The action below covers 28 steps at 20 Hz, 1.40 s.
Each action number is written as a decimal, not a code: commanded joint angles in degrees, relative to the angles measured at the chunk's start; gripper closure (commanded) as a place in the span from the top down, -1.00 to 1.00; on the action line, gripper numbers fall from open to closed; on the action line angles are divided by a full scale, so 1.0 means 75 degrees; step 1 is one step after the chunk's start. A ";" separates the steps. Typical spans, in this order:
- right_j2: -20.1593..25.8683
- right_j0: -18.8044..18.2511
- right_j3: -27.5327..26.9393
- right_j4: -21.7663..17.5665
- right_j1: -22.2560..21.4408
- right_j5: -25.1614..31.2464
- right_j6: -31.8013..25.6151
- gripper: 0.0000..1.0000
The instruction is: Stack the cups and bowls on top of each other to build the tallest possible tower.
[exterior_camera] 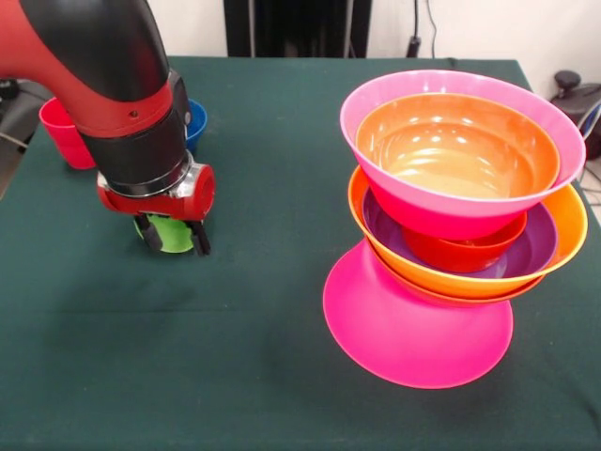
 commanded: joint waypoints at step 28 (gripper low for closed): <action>0.0238 0.0348 -0.0502 -0.0533 0.1088 0.1953 -0.2843 1.00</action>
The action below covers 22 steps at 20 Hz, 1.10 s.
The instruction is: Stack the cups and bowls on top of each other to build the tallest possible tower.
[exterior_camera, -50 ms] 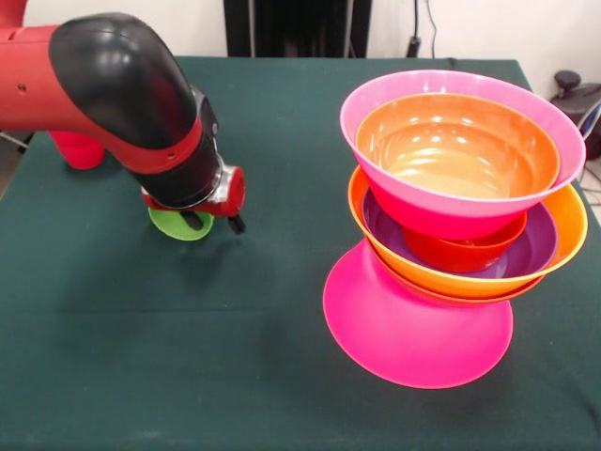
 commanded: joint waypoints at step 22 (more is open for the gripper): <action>0.0381 -0.0168 0.3168 -0.0285 -0.2624 -0.1993 -0.1106 -1.00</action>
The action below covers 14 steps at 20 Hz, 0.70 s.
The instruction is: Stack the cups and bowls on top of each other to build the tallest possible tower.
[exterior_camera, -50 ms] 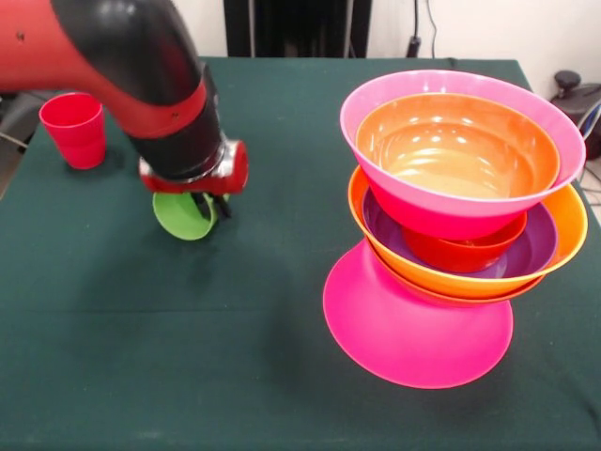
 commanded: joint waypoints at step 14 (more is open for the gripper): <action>-0.0498 0.0348 0.4078 -0.0108 -0.3782 -0.2751 0.0939 -1.00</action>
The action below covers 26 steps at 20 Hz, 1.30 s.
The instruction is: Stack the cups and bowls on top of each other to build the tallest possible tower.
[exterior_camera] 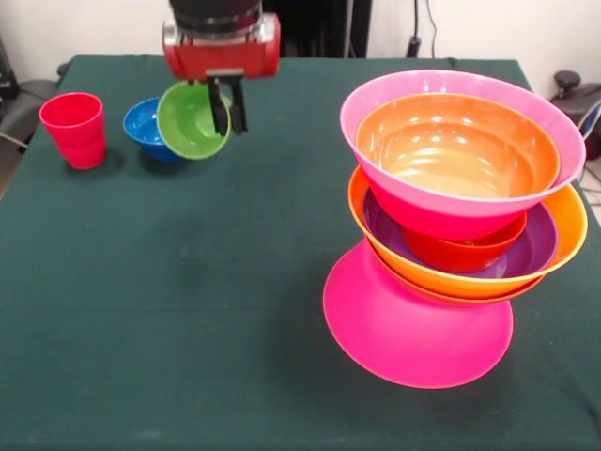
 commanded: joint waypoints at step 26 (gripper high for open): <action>-0.2860 -0.0052 0.3974 -0.0421 -0.3434 -0.5509 0.1673 -1.00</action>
